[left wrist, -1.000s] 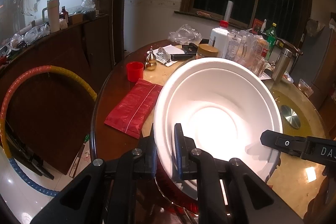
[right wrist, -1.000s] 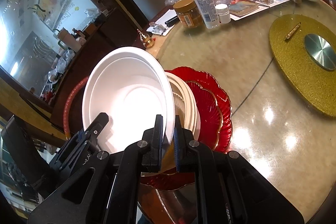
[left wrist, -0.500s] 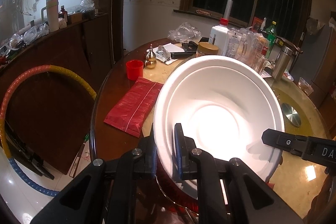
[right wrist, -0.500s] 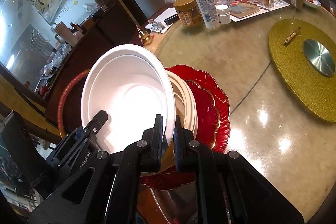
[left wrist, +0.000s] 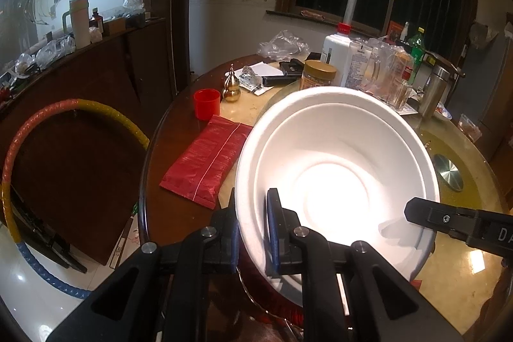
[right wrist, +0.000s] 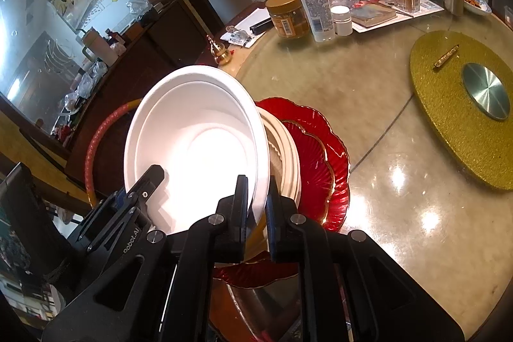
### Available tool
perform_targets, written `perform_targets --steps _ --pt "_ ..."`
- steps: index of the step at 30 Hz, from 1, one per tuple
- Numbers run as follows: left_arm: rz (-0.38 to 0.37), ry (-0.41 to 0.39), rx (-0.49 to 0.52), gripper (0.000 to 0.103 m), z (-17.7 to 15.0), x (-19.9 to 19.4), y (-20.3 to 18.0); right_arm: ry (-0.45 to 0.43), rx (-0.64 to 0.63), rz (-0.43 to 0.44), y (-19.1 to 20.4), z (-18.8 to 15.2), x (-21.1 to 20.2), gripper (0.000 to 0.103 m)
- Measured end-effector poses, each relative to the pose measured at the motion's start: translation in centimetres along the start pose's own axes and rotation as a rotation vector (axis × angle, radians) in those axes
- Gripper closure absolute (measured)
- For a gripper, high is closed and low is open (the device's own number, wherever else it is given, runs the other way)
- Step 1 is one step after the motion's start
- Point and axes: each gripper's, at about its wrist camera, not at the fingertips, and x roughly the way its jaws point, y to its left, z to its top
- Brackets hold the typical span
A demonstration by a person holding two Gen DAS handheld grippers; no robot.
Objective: Organize plates and bowls
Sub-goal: 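Lower the white bowl onto the bowls on the red plates, then open both grippers and release the white bowl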
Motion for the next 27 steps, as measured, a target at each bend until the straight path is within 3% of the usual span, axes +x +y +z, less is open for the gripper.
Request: perform_targets --steps 8,11,12,14,15,18,23,27 --pt "-0.009 -0.003 0.002 0.084 0.5 0.2 -0.4 0.004 -0.012 -0.008 0.2 0.4 -0.1 0.085" --pt "-0.007 -0.011 -0.003 0.052 0.7 0.1 -0.3 0.007 -0.019 -0.015 0.3 0.6 -0.1 0.079" --pt "-0.01 -0.022 -0.009 0.04 0.8 -0.1 -0.2 0.006 -0.023 -0.014 0.3 0.6 -0.2 0.07" --pt "-0.003 -0.045 -0.011 0.039 0.9 -0.5 -0.2 -0.003 -0.023 -0.021 0.4 0.7 -0.4 0.054" --pt "0.0 -0.052 -0.009 0.039 1.0 -0.6 -0.2 -0.012 -0.026 -0.029 0.5 0.8 -0.6 0.051" --pt "-0.009 -0.055 -0.01 0.038 1.1 -0.7 -0.3 -0.027 -0.018 -0.033 0.3 1.0 -1.1 0.051" --pt "-0.012 -0.072 0.003 0.026 0.9 -1.2 -0.7 -0.055 -0.001 -0.038 -0.4 1.1 -2.0 0.051" --pt "0.0 -0.081 0.014 0.023 0.8 -1.8 -1.2 -0.094 -0.007 -0.04 -0.9 0.8 -3.1 0.039"
